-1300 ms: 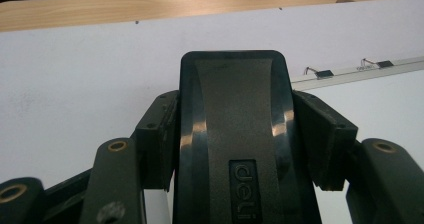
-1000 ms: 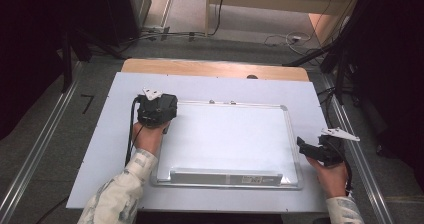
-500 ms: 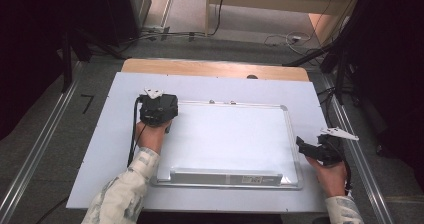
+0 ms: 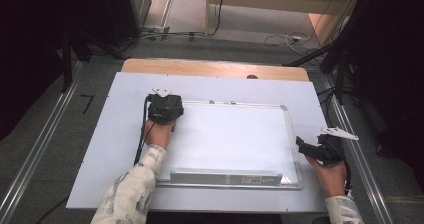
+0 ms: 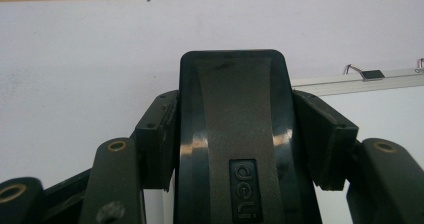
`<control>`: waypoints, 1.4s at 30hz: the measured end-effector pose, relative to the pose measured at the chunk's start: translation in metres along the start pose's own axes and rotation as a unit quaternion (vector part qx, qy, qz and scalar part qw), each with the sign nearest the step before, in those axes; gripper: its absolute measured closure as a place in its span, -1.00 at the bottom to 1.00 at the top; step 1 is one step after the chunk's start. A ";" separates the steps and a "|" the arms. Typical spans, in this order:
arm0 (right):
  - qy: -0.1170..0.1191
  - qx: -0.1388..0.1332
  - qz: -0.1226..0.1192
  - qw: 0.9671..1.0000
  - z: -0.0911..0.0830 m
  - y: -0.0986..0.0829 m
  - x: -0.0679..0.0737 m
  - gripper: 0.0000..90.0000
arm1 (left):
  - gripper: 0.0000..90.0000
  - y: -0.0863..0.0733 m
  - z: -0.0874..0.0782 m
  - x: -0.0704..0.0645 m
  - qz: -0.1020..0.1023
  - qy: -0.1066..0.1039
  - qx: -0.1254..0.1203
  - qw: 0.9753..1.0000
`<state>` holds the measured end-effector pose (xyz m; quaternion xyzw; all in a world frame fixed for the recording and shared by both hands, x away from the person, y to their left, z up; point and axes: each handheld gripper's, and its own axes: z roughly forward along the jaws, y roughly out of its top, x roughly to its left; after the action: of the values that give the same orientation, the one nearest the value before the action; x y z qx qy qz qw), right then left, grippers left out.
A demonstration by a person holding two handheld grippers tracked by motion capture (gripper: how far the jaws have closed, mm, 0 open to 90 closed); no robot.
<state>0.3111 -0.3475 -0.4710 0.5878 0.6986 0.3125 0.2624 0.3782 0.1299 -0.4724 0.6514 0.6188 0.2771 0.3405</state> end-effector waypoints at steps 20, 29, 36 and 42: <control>-0.001 0.000 0.000 1.000 -0.001 -0.001 -0.001 -0.77 | -0.10 -0.006 0.017 -0.012 0.008 0.024 0.024 0.999; -0.001 0.000 0.001 1.000 -0.001 -0.001 -0.002 -0.77 | -0.13 -0.010 0.019 -0.011 0.000 0.024 0.030 0.999; 0.000 -0.001 0.001 1.000 -0.001 -0.001 -0.001 -0.76 | -0.32 -0.007 0.010 -0.010 -0.002 0.006 0.018 1.000; 0.000 -0.002 0.002 1.000 -0.001 -0.001 -0.002 -0.77 | -0.34 -0.006 -0.004 -0.007 -0.009 -0.017 -0.002 1.000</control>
<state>0.3098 -0.3495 -0.4706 0.5887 0.6970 0.3141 0.2626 0.3709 0.1238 -0.4740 0.6495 0.6182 0.2642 0.3552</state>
